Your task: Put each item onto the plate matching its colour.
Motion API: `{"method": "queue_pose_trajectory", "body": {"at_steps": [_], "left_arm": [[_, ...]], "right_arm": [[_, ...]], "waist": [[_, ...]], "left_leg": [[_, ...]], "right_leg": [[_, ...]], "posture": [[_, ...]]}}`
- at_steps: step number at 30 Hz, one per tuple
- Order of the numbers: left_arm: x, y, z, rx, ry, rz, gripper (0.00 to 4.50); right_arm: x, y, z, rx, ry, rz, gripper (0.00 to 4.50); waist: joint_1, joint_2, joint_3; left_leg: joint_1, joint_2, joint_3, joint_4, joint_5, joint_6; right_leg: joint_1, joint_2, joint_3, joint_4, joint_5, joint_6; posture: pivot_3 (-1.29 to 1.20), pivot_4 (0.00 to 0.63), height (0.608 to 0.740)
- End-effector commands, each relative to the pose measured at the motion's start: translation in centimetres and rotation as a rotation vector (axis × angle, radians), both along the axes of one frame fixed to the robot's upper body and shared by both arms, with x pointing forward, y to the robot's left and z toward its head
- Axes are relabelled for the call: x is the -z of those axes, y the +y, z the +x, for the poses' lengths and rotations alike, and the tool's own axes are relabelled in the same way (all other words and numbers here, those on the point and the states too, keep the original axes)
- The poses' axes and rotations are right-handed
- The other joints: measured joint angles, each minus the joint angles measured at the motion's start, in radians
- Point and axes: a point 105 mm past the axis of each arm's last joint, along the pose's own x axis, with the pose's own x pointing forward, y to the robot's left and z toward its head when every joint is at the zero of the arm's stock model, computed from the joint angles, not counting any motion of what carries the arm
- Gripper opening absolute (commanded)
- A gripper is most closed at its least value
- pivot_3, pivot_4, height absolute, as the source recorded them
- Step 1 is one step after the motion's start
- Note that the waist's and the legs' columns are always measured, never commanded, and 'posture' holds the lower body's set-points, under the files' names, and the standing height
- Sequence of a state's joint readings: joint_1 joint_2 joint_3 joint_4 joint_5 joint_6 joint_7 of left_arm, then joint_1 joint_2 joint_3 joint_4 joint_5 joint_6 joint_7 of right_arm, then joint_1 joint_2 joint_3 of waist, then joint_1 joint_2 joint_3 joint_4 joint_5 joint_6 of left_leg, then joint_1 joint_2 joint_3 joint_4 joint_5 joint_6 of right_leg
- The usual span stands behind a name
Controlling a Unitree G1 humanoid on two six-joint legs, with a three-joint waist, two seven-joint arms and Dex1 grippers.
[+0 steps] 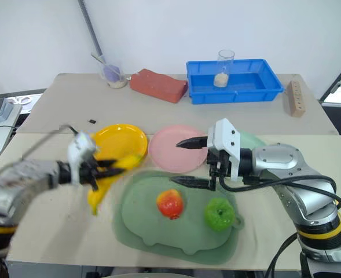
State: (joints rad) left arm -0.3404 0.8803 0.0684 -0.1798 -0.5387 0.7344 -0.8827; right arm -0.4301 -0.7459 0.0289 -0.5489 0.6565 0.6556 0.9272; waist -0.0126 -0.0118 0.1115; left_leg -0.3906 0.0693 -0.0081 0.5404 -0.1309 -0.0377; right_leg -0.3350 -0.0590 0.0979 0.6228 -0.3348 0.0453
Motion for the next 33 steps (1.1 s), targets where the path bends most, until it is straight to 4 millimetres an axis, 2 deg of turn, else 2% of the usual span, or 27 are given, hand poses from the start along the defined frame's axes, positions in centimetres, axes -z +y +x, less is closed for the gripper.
{"method": "queue_pose_trajectory", "body": {"at_steps": [1, 4, 9, 12, 14, 16, 19, 20, 23, 26, 29, 33], "left_arm": [[-1.2, 3.3, 4.5, -0.203, -0.11, 0.0, 1.08], [-0.4, 3.9, 6.5, -0.277, -0.131, -0.014, 1.08], [1.5, 2.6, 8.2, -0.301, -0.144, -0.077, 1.08], [1.9, 2.0, 8.7, -0.297, -0.151, -0.112, 1.08], [1.8, 2.1, 9.0, -0.305, -0.162, -0.122, 2.12], [1.6, 2.4, 9.1, -0.298, -0.164, -0.12, 2.84], [1.1, 2.7, 8.8, -0.273, -0.168, -0.108, 4.21], [0.7, 2.8, 8.7, -0.261, -0.171, -0.106, 4.42], [-1.1, 2.9, 8.1, -0.217, -0.193, -0.092, 4.42], [-3.7, 2.0, 7.0, -0.111, -0.238, -0.075, 4.42], [-5.4, -0.2, 4.7, 0.066, -0.251, -0.049, 4.42], [-5.0, -4.0, 0.2, 0.364, -0.246, 0.019, 4.42]], "right_arm": [[-2.6, 1.7, 0.8, 0.017, -0.047, 0.086, 4.5], [-3.2, 2.8, 1.5, 0.033, -0.054, 0.108, 4.5], [-3.1, 3.9, 2.1, 0.036, -0.077, 0.1, 4.5], [-2.8, 4.1, 2.3, 0.036, -0.075, 0.096, 4.5], [-2.5, 4.2, 2.4, 0.039, -0.072, 0.088, 4.5], [-2.0, 3.9, 2.6, 0.048, -0.069, 0.075, 4.5], [-1.7, 3.7, 2.7, 0.061, -0.064, 0.07, 4.5], [-1.6, 3.5, 2.8, 0.067, -0.063, 0.07, 4.5], [-1.6, 2.9, 3.0, 0.088, -0.059, 0.069, 4.5], [-1.5, 1.9, 3.1, 0.106, -0.058, 0.051, 4.5], [-1.2, 0.7, 2.8, 0.103, -0.047, 0.021, 4.5], [-0.3, -0.8, 1.0, 0.052, 0.002, -0.036, 4.5]], "waist": [[0.001, 0.0, 0.0], [0.001, 0.002, -0.002], [0.006, 0.001, -0.002], [0.009, 0.0, -0.002], [0.01, 0.0, -0.002], [0.009, 0.0, -0.002], [0.006, 0.001, -0.002], [0.006, 0.001, -0.002], [0.003, 0.0, -0.002], [0.004, 0.0, -0.002], [0.007, -0.001, -0.001], [0.005, -0.001, 0.0]], "left_leg": [[0.0, 0.0, 0.0, 0.0, 0.0, 0.001], [0.0, 0.0, -0.002, 0.0, 0.0, 0.001], [-0.007, 0.0, -0.002, 0.001, -0.001, 0.002], [-0.007, 0.0, -0.002, 0.003, 0.0, 0.002], [-0.007, 0.0, -0.003, 0.004, 0.0, 0.002], [-0.007, 0.0, -0.003, 0.004, 0.0, 0.002], [-0.007, 0.0, -0.003, 0.003, -0.001, 0.002], [-0.007, 0.0, -0.003, 0.003, -0.001, 0.002], [-0.007, 0.001, -0.003, 0.003, 0.0, 0.002], [-0.008, 0.001, -0.003, 0.003, 0.0, 0.002], [-0.009, 0.001, -0.003, 0.004, -0.001, 0.002], [-0.012, 0.001, -0.003, 0.005, -0.001, 0.002]], "right_leg": [[0.001, 0.0, 0.0, 0.0, 0.0, 0.0], [-0.001, 0.002, 0.0, 0.003, 0.0, 0.0], [-0.001, 0.002, -0.001, 0.004, 0.0, 0.001], [-0.001, 0.002, -0.001, 0.006, 0.0, 0.001], [-0.001, 0.003, -0.001, 0.006, 0.0, 0.001], [-0.001, 0.003, -0.002, 0.006, 0.0, 0.001], [-0.001, 0.003, -0.002, 0.006, 0.0, 0.001], [-0.001, 0.003, -0.002, 0.006, 0.0, 0.001], [-0.001, 0.003, -0.002, 0.007, 0.0, 0.001], [-0.002, 0.003, -0.002, 0.006, 0.0, 0.001], [-0.002, 0.003, -0.002, 0.006, 0.0, 0.001], [-0.002, 0.002, -0.002, 0.004, 0.0, 0.001]], "posture": [[0.0, 0.15, 0.74], [0.0, 0.15, 0.74], [0.0, 0.15, 0.74], [0.0, 0.15, 0.74], [0.0, 0.15, 0.74], [0.0, 0.15, 0.74], [0.0, 0.15, 0.74], [0.0, 0.15, 0.74], [0.0, 0.15, 0.74], [0.0, 0.15, 0.74], [0.0, 0.15, 0.74], [0.0, 0.15, 0.74]]}}
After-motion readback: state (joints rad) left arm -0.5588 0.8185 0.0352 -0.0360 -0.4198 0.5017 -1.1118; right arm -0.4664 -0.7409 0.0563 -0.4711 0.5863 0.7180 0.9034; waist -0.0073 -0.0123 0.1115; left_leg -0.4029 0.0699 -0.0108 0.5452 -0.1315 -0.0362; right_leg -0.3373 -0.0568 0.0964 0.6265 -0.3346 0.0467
